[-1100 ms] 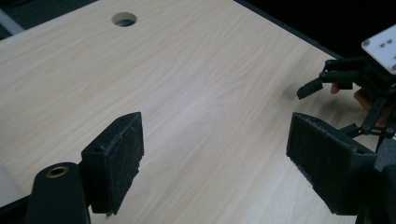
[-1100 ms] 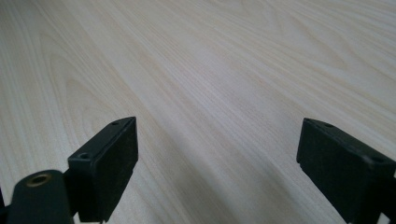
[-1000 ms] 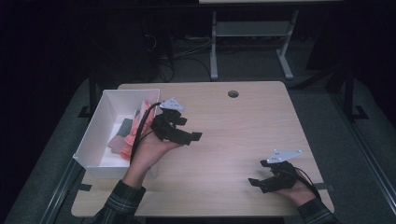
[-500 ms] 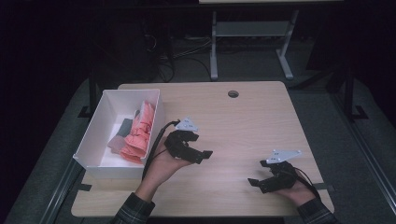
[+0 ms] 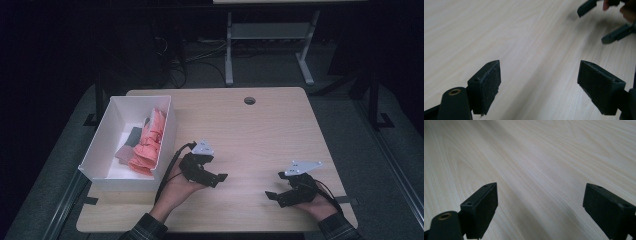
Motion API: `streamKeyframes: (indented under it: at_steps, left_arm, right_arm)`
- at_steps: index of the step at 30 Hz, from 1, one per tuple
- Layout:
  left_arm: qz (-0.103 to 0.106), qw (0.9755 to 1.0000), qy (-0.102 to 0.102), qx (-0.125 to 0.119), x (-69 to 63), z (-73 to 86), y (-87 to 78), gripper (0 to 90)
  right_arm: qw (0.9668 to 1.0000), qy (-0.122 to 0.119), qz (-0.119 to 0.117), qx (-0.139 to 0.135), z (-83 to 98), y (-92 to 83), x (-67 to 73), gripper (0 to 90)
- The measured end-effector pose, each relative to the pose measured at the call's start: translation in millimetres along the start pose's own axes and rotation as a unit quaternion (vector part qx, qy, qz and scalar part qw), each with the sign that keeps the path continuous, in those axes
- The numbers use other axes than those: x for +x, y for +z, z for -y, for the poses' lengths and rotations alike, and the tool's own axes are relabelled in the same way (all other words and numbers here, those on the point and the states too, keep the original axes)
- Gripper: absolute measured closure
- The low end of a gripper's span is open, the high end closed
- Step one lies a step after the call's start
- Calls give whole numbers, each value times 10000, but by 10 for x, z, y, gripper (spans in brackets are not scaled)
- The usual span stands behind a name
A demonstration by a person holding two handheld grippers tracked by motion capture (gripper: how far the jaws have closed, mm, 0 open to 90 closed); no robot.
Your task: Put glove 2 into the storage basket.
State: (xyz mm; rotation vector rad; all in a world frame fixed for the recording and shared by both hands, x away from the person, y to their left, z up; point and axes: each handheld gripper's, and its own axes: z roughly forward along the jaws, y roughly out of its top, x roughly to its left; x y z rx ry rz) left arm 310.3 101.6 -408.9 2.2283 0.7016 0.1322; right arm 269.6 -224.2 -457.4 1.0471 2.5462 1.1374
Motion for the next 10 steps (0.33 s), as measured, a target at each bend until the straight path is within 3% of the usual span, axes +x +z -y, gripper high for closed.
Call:
streamKeyframes:
  at_steps: [4,10]
  left_arm:
    - [4,9996,83,252,-23,122,94,183]
    - [-22,9995,107,298,-39,178,123,181]
  right_arm:
    - [10000,-7,0,4,2,4,2,123]
    - [10000,-6,0,7,1,2,-1,123]
